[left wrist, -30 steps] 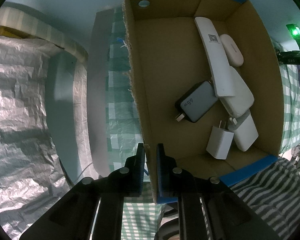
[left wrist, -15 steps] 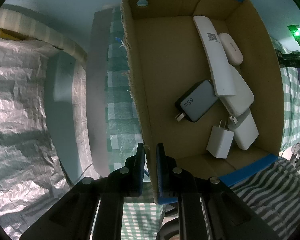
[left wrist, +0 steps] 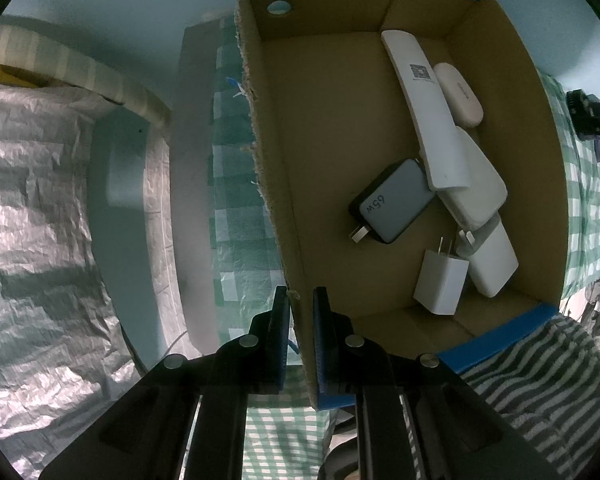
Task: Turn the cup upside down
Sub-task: 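Carry the black fan into the box and release it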
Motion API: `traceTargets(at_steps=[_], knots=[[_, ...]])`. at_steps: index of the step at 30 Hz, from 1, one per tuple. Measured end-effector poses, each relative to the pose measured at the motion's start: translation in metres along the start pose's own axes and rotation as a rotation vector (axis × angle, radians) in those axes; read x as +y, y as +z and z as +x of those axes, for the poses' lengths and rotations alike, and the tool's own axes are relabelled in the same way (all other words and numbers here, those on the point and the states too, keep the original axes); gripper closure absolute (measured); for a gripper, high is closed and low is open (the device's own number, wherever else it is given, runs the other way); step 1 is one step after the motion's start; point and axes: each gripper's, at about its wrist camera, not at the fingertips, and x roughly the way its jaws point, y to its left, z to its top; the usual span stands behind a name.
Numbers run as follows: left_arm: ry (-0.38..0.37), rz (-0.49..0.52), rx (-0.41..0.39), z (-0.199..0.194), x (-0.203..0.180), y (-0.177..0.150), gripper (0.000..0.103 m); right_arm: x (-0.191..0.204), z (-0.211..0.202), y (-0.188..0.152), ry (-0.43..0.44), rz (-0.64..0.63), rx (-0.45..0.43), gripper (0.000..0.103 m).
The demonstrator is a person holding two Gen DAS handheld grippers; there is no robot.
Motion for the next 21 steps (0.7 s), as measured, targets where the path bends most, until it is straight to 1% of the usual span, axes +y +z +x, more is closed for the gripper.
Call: traceTargets(at_steps=[6, 10, 12, 14, 17, 21], knots=[[0.0, 0.009, -0.002, 0.0, 0.0, 0.0, 0.092, 0.031, -0.032, -0.021, 0.016, -0.059, -0.05, 0.042], [0.0, 0.014, -0.003, 0.0, 0.0, 0.0, 0.092, 0.072, -0.051, -0.027, 0.033, -0.111, -0.075, 0.042], [0.0, 0.015, -0.004, 0.0, 0.0, 0.0, 0.092, 0.087, -0.059, -0.027, 0.042, -0.135, -0.087, 0.042], [0.001, 0.017, -0.004, 0.0, 0.0, 0.0, 0.092, 0.102, -0.059, -0.026, 0.055, -0.155, -0.094, 0.042], [0.001, 0.019, -0.005, -0.001, -0.001, -0.001, 0.092, 0.12, -0.067, -0.024, 0.051, -0.175, -0.09, 0.042], [0.001, 0.018, -0.007, -0.001, -0.001, -0.001, 0.092, 0.145, -0.065, -0.021, 0.055, -0.22, -0.086, 0.042]])
